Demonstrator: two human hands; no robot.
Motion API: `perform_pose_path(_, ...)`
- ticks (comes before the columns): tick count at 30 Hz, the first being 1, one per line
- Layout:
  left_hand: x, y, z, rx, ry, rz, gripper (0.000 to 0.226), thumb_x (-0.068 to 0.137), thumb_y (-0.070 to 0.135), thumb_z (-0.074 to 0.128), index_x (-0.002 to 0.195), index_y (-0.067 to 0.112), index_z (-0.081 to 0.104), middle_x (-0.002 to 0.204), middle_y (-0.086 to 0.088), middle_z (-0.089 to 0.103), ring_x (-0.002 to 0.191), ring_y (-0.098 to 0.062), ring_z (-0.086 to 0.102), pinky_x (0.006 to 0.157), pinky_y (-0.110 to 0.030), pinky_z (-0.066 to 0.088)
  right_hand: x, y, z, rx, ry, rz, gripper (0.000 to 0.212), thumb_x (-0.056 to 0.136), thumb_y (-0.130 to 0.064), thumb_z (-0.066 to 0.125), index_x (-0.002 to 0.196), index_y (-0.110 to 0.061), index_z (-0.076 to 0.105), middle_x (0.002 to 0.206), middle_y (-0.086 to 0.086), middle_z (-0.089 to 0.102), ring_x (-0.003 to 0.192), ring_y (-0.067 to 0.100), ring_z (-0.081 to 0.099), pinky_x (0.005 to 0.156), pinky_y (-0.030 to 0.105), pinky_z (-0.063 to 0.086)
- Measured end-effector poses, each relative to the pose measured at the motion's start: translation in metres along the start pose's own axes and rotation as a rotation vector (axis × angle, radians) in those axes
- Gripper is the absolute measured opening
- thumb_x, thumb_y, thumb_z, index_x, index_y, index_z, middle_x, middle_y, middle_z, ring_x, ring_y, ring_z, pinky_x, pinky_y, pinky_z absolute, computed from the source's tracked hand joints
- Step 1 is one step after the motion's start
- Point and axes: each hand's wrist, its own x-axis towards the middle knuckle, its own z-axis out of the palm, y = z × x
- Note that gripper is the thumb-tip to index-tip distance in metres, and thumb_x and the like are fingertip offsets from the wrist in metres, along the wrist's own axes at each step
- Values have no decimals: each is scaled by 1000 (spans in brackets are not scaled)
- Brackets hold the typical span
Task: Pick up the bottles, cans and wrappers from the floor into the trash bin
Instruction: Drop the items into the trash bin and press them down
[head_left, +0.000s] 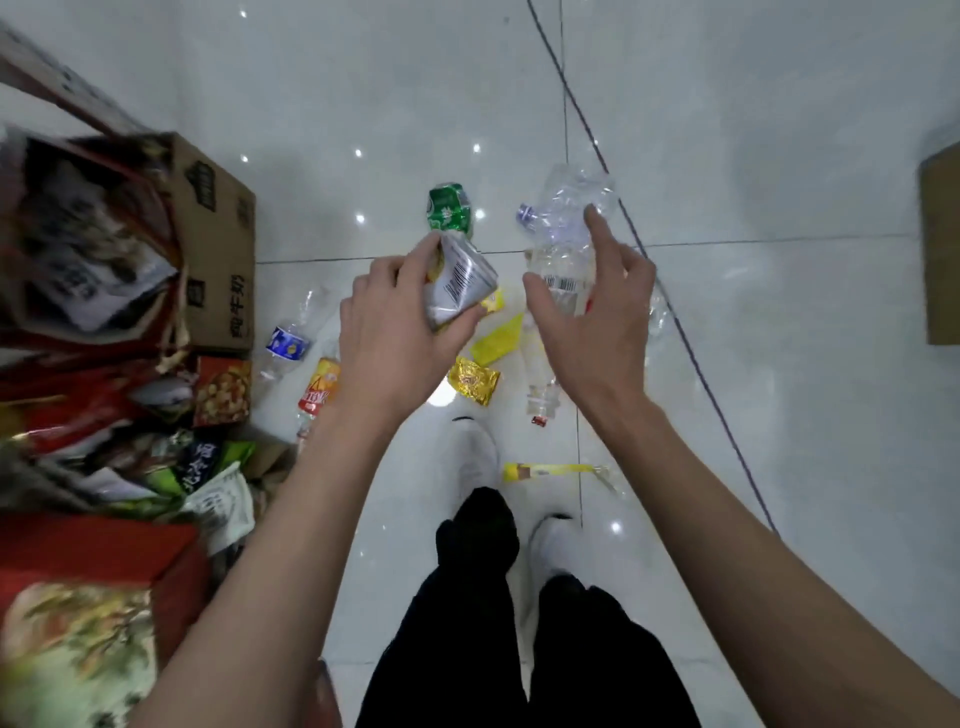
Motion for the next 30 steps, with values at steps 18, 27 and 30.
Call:
perform_pose_path(18,-263,162,-203,-171,147,-7,74,85,59,66,148,32,40,130,-2,56,123,-23,48,104,-37,38,-262,-128,-240,102,222,-96,75,90,-36,77,155,-33,40,139,5,42,123,17,51,108,29,44)
perform_pose_path(27,-405,158,-166,-196,14,72,75,85,61,63,149,28,40,134,-4,56,125,-25,49,104,-45,41,-422,-47,-282,107,309,75,74,91,-31,76,155,-34,39,140,3,41,128,16,50,98,0,35)
perform_pose_path(30,-435,175,-148,-200,-28,94,76,87,57,66,151,27,38,136,-7,54,126,-27,48,106,-46,41,-456,-26,-301,127,350,100,74,91,-31,77,154,-34,40,139,3,41,129,15,49,105,12,41)
